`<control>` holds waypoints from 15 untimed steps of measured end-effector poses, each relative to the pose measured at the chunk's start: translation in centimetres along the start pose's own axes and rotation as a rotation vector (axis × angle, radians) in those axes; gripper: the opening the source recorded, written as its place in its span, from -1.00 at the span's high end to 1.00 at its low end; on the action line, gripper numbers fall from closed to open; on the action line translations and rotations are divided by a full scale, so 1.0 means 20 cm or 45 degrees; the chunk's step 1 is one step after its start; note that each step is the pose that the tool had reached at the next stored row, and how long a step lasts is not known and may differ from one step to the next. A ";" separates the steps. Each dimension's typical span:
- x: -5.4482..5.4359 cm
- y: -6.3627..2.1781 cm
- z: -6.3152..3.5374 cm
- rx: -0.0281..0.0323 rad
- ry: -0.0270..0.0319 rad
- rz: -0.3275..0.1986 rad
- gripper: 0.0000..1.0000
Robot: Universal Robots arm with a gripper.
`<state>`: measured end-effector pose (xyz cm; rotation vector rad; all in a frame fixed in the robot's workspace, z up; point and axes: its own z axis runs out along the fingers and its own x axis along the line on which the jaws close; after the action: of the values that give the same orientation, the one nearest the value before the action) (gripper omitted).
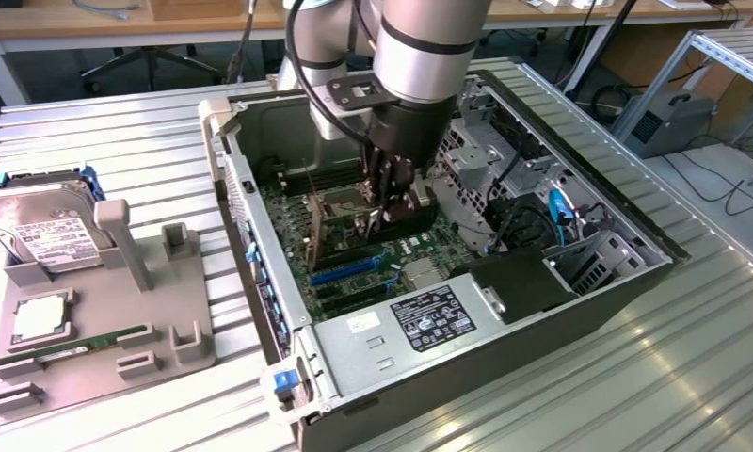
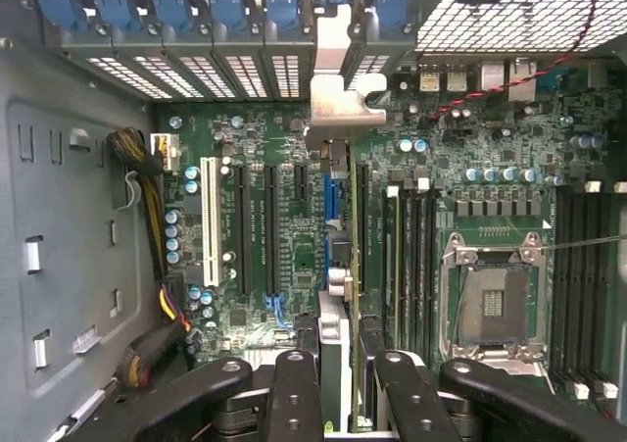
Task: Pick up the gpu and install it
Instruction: 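Insert the gpu into the slot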
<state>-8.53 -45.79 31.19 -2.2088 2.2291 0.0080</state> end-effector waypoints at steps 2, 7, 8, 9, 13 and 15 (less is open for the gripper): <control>0.00 0.004 0.005 0.0001 0.0079 0.001 0.47; 0.00 0.024 0.017 0.0002 0.0167 0.003 0.47; 0.00 0.027 0.020 0.0002 0.0184 0.003 0.47; 0.00 0.028 0.024 0.0003 0.0204 0.003 0.47; 0.00 0.038 0.038 0.0004 0.0290 0.006 0.47; 0.00 0.050 0.044 0.0002 0.0305 0.007 0.47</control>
<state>-9.53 -45.74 30.31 -2.2147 2.2469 -0.0188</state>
